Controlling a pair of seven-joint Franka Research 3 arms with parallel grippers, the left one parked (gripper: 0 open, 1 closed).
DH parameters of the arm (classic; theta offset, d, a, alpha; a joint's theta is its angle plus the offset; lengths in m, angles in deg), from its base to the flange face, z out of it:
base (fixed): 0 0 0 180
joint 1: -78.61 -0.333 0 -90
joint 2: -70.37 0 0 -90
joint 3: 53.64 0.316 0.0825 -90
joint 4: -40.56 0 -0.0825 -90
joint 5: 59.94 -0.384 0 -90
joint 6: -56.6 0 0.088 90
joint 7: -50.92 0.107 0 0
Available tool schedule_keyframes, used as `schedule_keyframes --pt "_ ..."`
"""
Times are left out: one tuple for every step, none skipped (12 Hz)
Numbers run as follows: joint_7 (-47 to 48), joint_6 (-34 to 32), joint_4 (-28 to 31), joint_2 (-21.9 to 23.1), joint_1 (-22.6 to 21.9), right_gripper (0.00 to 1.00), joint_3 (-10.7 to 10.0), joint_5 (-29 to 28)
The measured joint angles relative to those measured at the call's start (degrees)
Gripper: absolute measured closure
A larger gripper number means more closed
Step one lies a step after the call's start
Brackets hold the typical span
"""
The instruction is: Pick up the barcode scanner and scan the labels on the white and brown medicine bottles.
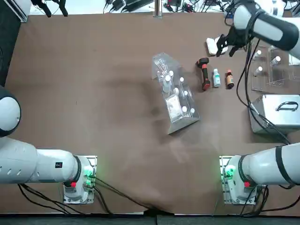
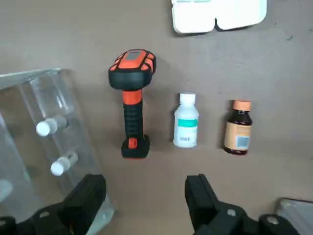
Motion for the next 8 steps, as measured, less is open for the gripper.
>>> schedule_keyframes --pt "1.46 3.13 2.10 -0.20 -0.53 0.00 -0.01 -0.01" --pt "2.91 5.71 3.73 -0.62 -1.35 0.00 0.00 -0.01" --pt "4.01 7.84 4.82 -1.28 -2.31 0.00 0.01 -0.01" --pt "4.85 10.23 5.69 -2.20 -3.20 0.00 0.01 -0.01" --pt "5.43 12.38 6.32 -3.25 -3.76 0.00 0.02 -0.01" --pt "5.69 14.43 6.77 -4.38 -4.00 0.00 0.01 -0.01" --pt "6.02 16.67 7.06 -5.66 -4.06 0.01 0.01 -0.01" --pt "6.61 21.03 7.31 -8.78 -4.35 0.04 0.00 -0.01"
